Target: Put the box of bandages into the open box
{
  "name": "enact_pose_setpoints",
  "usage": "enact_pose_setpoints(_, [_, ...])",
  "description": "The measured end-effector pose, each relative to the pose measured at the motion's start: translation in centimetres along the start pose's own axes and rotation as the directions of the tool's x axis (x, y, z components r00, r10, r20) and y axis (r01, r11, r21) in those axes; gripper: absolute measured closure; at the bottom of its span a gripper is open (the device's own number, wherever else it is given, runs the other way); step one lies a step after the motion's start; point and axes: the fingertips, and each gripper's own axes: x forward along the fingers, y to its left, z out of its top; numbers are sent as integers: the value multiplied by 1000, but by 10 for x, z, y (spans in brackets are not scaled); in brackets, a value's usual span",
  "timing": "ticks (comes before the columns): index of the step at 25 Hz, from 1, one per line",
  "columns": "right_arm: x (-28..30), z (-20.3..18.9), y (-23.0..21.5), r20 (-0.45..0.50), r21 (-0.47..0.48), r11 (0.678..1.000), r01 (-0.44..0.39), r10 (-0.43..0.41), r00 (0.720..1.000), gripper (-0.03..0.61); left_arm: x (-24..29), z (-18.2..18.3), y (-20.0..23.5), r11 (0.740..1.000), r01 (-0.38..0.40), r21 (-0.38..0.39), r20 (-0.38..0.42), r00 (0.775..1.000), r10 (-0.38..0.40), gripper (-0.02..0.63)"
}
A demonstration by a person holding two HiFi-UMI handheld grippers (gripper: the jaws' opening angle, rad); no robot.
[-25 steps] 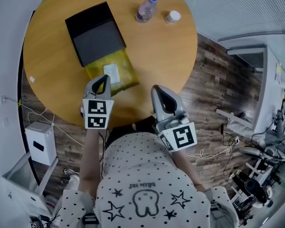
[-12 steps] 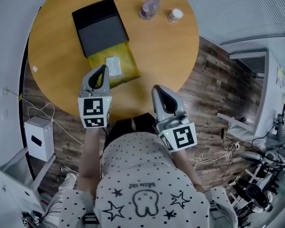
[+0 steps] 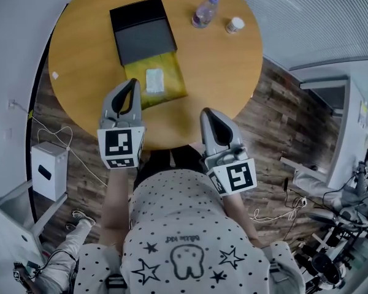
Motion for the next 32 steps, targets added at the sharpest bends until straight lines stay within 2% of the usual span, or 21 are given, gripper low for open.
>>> enact_pose_setpoints(6, [-2, 9, 6, 32, -17, 1000, -26, 27, 999, 574, -29, 26, 7, 998, -50, -27, 89, 995, 52, 604])
enact_pose_setpoints(16, [8, 29, 9, 75, -37, 997, -62, 64, 995, 574, -67, 62, 19, 991, -136, -2, 204, 970, 133, 604])
enact_pose_setpoints(21, [7, 43, 7, 99, -26, 997, -72, 75, 992, 574, -87, 71, 21, 984, -176, -9, 212, 962, 174, 604])
enact_pose_setpoints(25, [10, 53, -3, 113, -30, 998, -57, 60, 992, 574, -95, 70, 24, 978, -208, 8, 208, 957, 202, 604])
enact_pose_setpoints(32, [4, 68, -18, 132, -46, 998, -41, 46, 990, 574, -114, 65, 20, 971, -240, -8, 206, 950, 236, 604])
